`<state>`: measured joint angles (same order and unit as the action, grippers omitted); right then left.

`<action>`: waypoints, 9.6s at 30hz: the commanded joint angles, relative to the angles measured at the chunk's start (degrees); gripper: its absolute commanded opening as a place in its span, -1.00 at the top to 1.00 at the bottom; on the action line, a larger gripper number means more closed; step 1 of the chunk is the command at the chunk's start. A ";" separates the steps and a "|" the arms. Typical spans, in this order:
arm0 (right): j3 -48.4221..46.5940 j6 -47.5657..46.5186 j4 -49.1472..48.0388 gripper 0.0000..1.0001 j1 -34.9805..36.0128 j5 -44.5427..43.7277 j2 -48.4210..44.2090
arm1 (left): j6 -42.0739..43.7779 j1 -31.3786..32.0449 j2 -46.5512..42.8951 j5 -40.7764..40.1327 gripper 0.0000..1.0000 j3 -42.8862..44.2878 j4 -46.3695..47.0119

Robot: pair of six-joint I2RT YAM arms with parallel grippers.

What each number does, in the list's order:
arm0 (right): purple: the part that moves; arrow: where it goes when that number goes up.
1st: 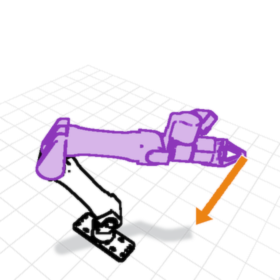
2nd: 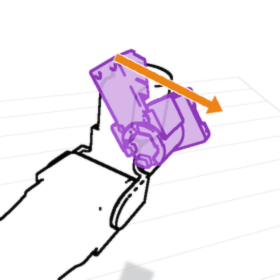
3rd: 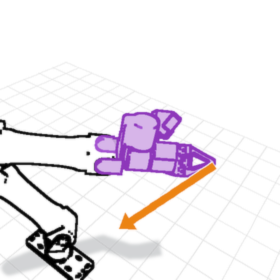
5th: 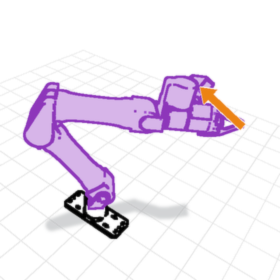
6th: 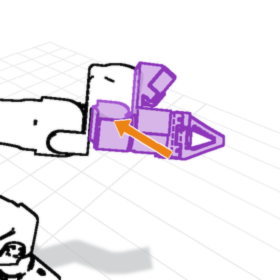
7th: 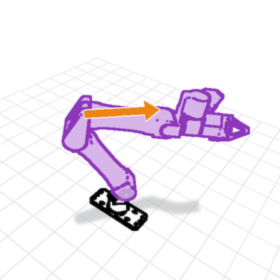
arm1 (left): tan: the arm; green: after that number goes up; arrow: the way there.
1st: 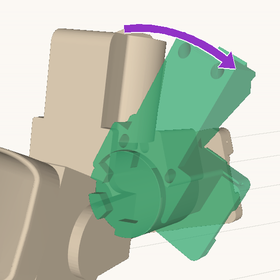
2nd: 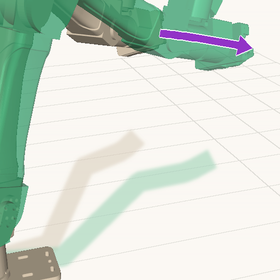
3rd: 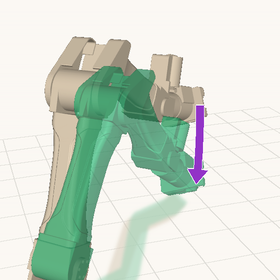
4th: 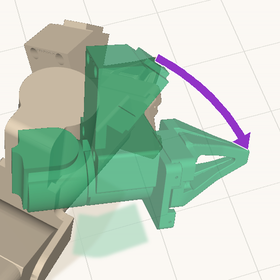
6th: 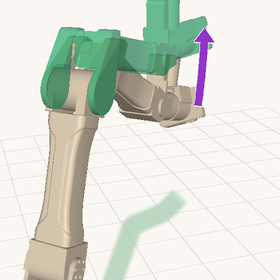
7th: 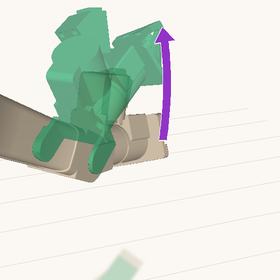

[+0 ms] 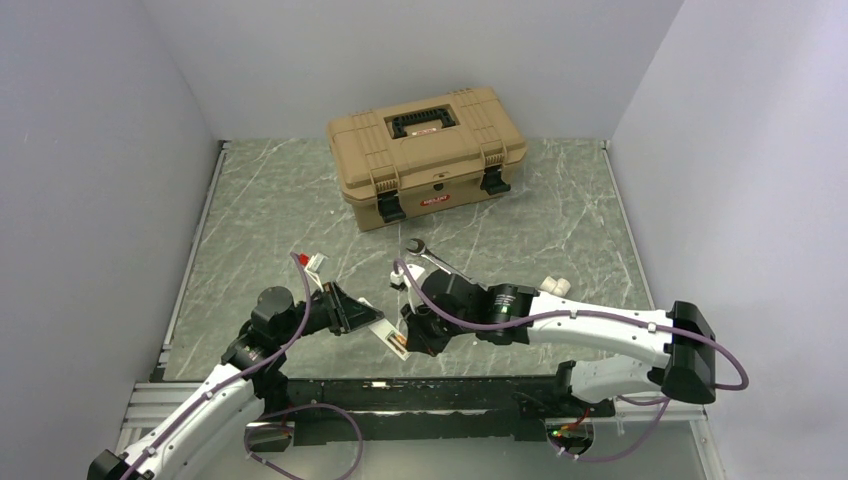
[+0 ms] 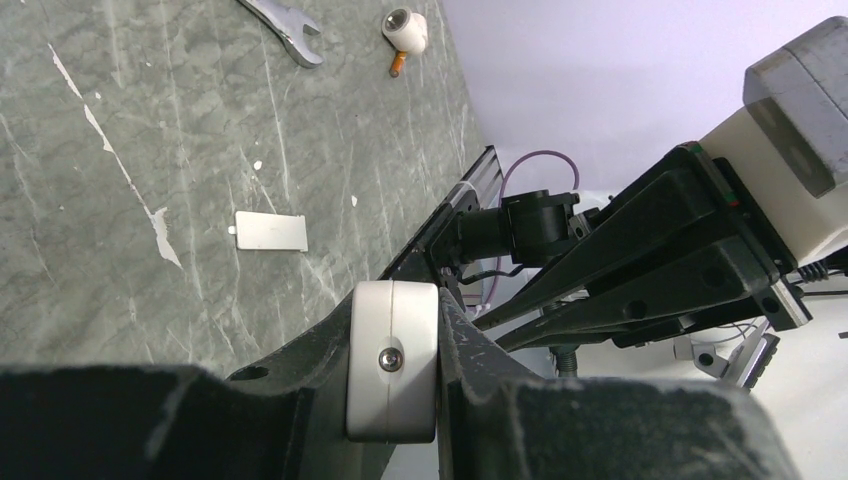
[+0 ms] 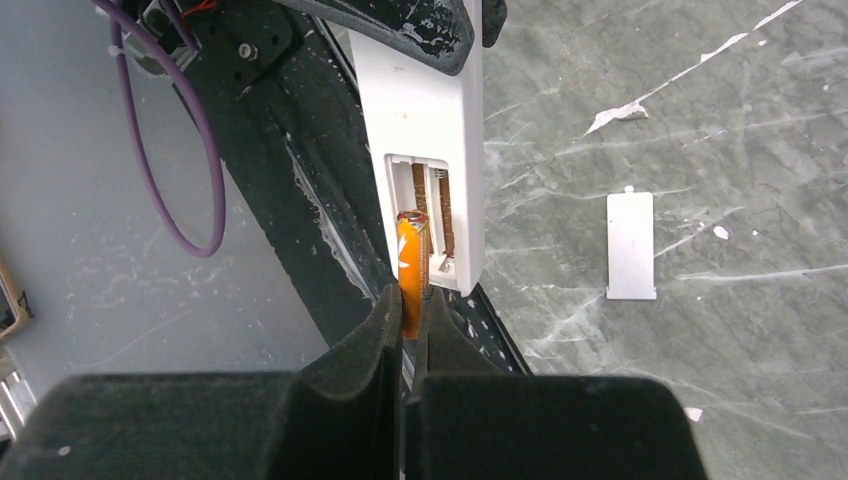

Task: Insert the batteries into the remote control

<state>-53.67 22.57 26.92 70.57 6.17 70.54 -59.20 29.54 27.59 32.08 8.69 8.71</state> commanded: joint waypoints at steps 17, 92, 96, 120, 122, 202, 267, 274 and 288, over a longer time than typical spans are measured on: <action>-2.73 1.68 -2.69 1.00 0.27 -0.83 4.53 | 0.14 -0.23 0.25 -0.43 1.00 2.48 -0.39; -6.94 2.37 5.06 1.00 1.75 -12.97 9.16 | -9.59 -0.21 0.27 -4.71 1.00 -0.68 -0.62; -7.20 2.23 4.83 1.00 2.36 -13.24 8.42 | -9.28 -0.19 0.63 -5.15 1.00 -0.41 -1.65; -9.73 1.63 6.91 1.00 5.26 -15.39 10.59 | -10.00 -0.20 1.74 -6.50 1.00 0.08 -3.19; -9.49 1.83 6.96 1.00 5.36 -15.95 10.54 | -10.22 -0.19 1.39 -6.83 1.00 0.02 -3.11; -11.79 2.55 8.05 0.51 5.73 -21.32 13.41 | -12.50 -0.21 2.25 -4.65 1.00 -2.69 1.75; 8.01 10.37 -14.49 -0.37 0.78 -1.62 -5.43 | -4.64 -0.23 1.80 8.77 1.00 -3.96 5.62; 8.09 10.29 -16.30 -0.37 0.59 1.12 -2.62 | -4.60 -0.24 1.79 8.96 1.00 -4.03 5.64; 11.46 10.43 -18.19 -0.34 -1.39 3.73 -4.50 | -5.77 -0.25 2.51 10.61 1.00 -4.46 8.66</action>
<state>-43.40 32.62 11.90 70.39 8.05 68.05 -65.19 29.43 30.22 40.51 3.86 13.45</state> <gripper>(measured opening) 0.665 0.285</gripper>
